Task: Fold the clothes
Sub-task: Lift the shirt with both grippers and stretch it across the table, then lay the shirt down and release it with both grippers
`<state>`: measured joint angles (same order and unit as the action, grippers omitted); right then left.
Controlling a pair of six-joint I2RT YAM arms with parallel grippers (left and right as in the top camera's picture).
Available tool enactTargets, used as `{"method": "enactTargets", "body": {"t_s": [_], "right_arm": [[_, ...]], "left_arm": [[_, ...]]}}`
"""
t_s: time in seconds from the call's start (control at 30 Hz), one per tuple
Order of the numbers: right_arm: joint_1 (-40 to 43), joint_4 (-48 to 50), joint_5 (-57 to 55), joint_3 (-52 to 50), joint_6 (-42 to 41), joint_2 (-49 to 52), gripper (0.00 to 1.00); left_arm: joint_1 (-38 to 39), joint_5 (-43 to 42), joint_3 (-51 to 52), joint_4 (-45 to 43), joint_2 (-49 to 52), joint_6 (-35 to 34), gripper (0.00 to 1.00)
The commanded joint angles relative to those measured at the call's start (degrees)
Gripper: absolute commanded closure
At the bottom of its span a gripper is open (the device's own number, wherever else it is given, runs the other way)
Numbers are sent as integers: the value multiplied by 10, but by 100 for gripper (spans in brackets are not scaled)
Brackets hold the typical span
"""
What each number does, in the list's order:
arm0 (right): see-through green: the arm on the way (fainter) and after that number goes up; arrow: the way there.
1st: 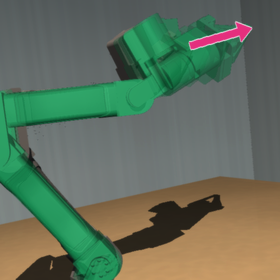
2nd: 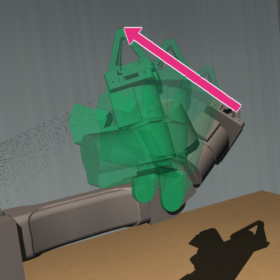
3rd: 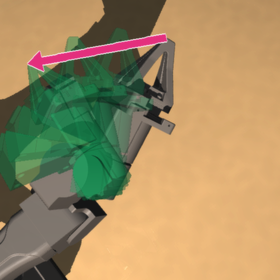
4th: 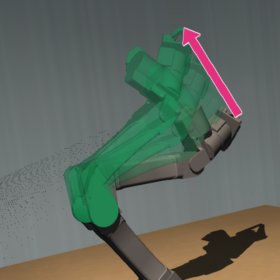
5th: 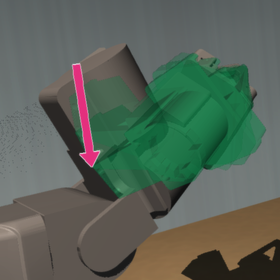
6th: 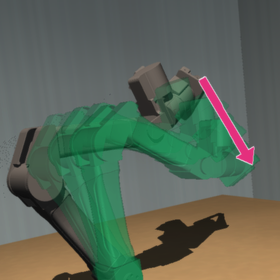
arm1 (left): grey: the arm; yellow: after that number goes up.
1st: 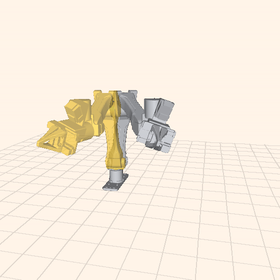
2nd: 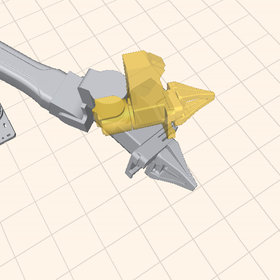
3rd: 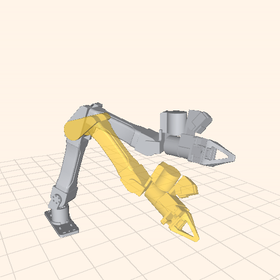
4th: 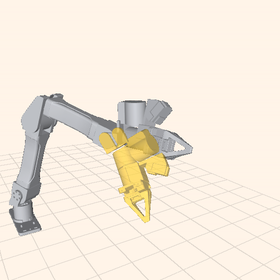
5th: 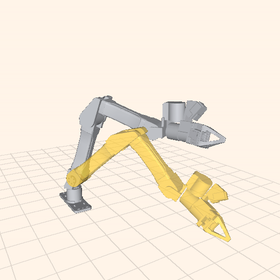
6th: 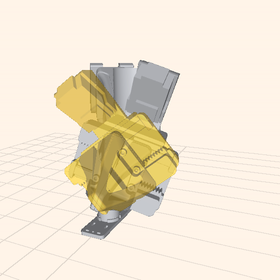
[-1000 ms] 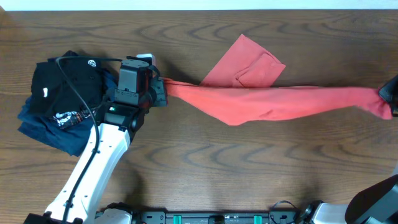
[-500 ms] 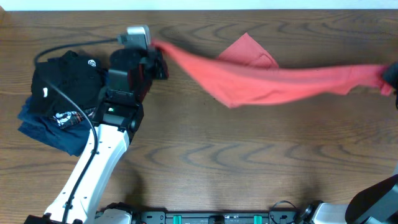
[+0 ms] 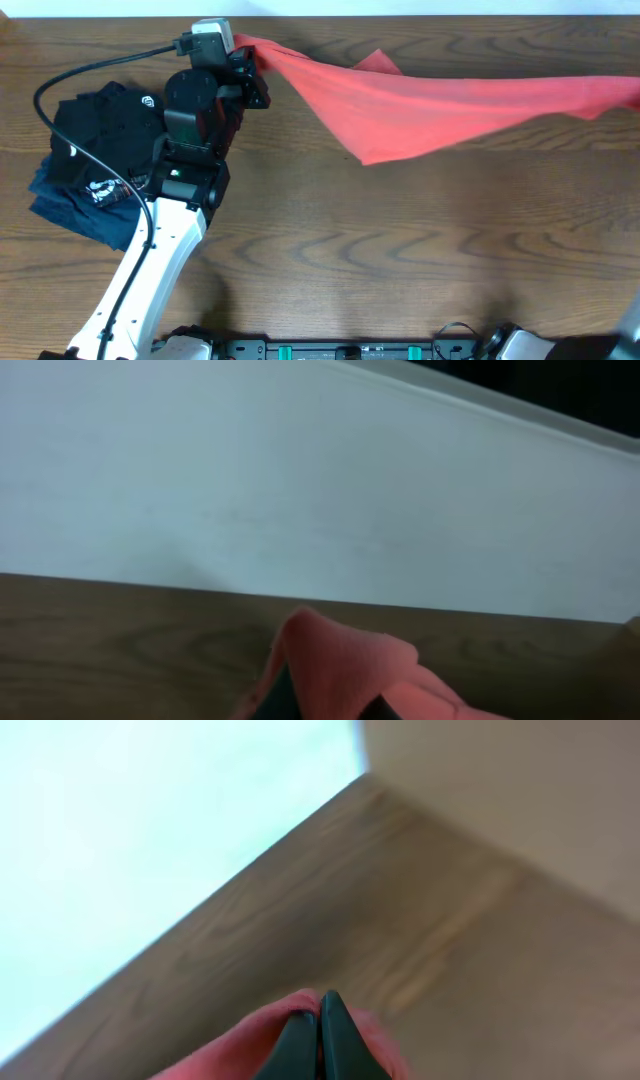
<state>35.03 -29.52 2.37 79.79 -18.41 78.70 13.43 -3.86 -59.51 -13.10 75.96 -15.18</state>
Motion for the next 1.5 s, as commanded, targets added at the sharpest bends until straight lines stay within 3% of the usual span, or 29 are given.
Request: {"method": "enactTargets", "body": {"t_s": [0.0,0.07,0.27,0.4,0.5,0.57,0.77,0.93,1.07,1.1,1.17,1.23,1.3,1.47], "right_arm": [[28,-12,-88,19,-29,-46,99],[29,-20,-36,19,8,-59,99],[-11,-116,286,19,161,-67,99],[-89,-223,339,19,236,-66,99],[-168,-284,363,19,294,-66,99],[-224,-313,363,18,317,-66,99],[-395,-339,363,18,324,-63,99],[-529,-320,354,18,320,-53,99],[-616,-294,283,18,287,-24,99],[-633,-291,266,18,285,-15,99],[-663,-285,243,18,285,7,93],[-687,-273,233,18,285,33,79],[-699,-257,192,18,275,53,78],[-676,-225,-76,19,101,54,65]], "left_arm": [[12,13,-20,-16,-1,-3,94],[21,14,-20,-23,7,-3,90],[28,14,-20,-63,57,-3,89],[27,14,-20,-107,96,-3,77],[17,21,-20,-106,106,-2,77],[6,36,-20,-97,107,-1,71],[-42,41,-20,-46,104,-1,68],[-46,-45,-20,90,84,-1,59],[-43,-136,-20,249,49,-1,56],[-44,-135,-20,286,40,-1,51],[-45,-132,-20,350,21,-1,46],[-45,-130,-20,388,9,-1,44],[-45,-131,-20,421,1,-1,41],[-33,-132,-17,495,0,-1,39]]}}
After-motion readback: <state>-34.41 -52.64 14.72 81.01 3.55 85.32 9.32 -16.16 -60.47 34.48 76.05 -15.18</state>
